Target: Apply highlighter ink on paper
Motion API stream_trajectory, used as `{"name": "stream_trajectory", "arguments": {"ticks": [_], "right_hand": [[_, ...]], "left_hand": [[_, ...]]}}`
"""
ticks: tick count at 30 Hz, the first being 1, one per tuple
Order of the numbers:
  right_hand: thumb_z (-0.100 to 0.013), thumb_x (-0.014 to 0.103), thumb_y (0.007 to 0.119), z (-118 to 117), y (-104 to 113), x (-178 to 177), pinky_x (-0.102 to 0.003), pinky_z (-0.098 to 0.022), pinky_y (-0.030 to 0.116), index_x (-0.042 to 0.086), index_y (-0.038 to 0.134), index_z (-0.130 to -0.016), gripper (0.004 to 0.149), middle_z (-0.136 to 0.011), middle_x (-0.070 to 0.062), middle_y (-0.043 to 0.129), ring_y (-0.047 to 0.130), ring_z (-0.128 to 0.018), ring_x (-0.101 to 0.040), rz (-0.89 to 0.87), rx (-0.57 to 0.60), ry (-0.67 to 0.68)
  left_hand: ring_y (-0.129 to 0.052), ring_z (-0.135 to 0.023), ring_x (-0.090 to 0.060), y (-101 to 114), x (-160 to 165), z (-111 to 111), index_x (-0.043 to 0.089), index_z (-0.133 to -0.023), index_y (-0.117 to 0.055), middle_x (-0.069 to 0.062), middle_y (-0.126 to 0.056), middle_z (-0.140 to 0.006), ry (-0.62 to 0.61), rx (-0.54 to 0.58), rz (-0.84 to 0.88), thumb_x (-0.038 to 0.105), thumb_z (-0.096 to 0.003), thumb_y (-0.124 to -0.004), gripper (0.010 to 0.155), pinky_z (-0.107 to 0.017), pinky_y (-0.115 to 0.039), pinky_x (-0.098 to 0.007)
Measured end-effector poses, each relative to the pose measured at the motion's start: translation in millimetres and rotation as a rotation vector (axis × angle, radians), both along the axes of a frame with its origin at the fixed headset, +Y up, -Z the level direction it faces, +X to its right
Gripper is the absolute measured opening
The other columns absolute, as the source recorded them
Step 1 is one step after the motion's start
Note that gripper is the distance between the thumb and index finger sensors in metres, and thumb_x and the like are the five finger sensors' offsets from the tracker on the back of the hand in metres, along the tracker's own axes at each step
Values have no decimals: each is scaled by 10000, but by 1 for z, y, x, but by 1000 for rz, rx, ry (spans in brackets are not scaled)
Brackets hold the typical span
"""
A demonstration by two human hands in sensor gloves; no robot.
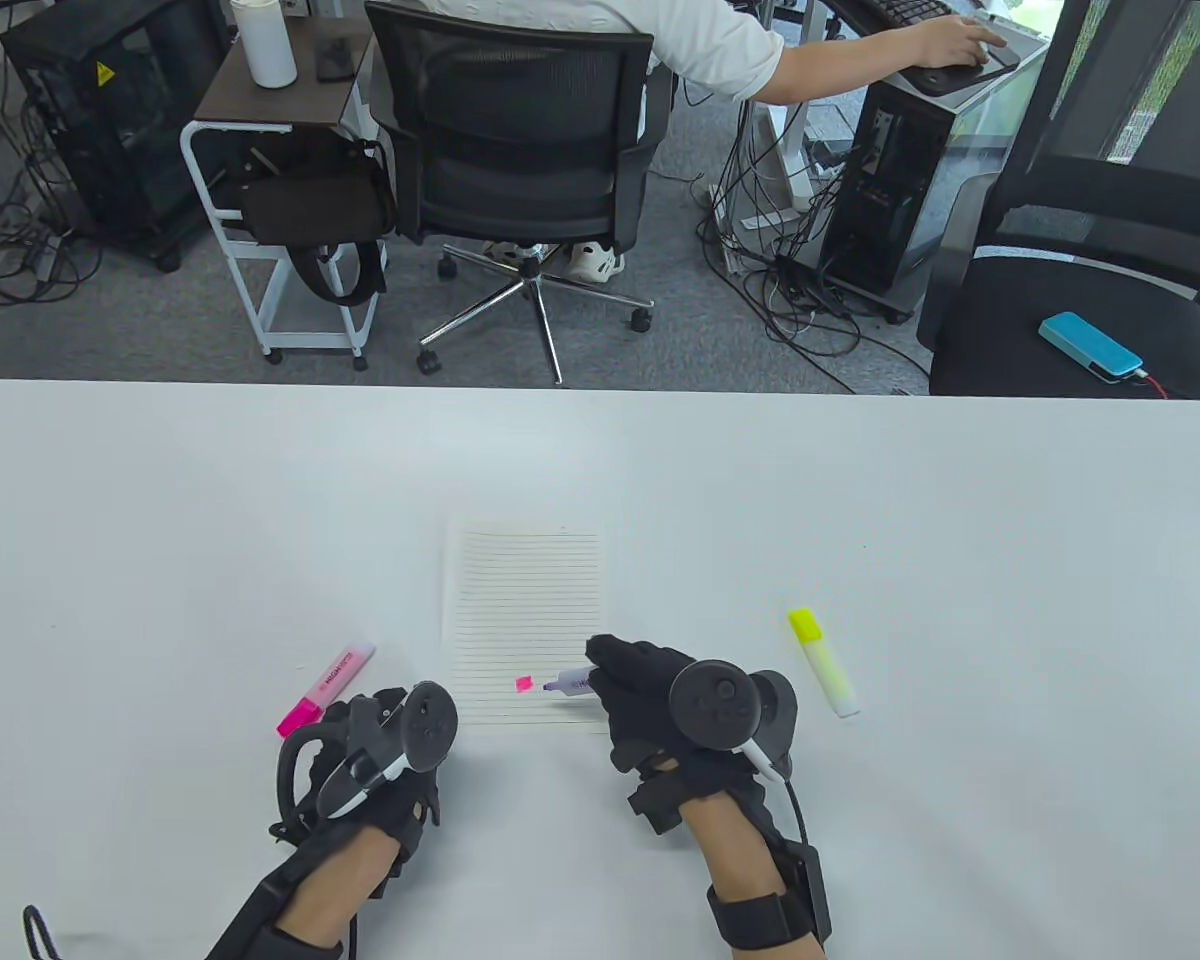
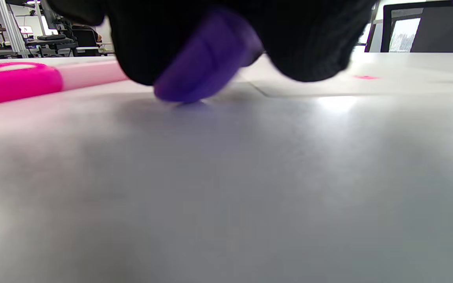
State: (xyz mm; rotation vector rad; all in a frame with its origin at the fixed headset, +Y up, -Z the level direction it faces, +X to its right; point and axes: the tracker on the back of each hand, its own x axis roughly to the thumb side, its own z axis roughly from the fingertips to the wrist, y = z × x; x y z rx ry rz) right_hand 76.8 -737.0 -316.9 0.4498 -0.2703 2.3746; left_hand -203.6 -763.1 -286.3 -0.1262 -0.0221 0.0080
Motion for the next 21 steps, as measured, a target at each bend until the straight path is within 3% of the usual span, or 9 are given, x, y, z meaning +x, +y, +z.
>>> {"name": "stream_trajectory", "arguments": {"ticks": [5,8,13,21], "right_hand": [[-469,274,890,-6,-11,-1,-586,-492,782,188,891,-838,379,-658,-171,987,957,-364,-326,44,-27,-13],[-471,272,888,-7,-17,-2,-587,-492,781,187,891,-839,378,-661,-174,986,956,-368,-329,54,-42,-11],[-473,273,886,-8,-18,-5,-586,-497,780,192,886,-844,379,-670,-170,984,956,-376,-330,82,-41,-8],[-470,269,890,-3,-15,-19,-589,-498,780,192,892,-839,377,-671,-174,984,958,-377,-332,194,-10,0]], "left_hand": [[-543,-1025,-470,-2,16,3,288,-1089,-531,-87,-479,-1147,-138,52,49,532,-456,-736,709,-726,-397,-689],[-438,-1069,-482,-6,30,5,344,-1100,-505,-18,-454,-1181,-262,1,49,558,-469,-683,689,-728,-320,-695],[-418,-1079,-488,-17,42,2,334,-1093,-538,32,-497,-1187,-298,-147,-35,589,-482,-650,671,-719,-288,-697],[-491,-1063,-485,-16,43,7,321,-1087,-540,6,-511,-1174,-290,-147,-29,586,-470,-669,683,-715,-323,-698]]}}
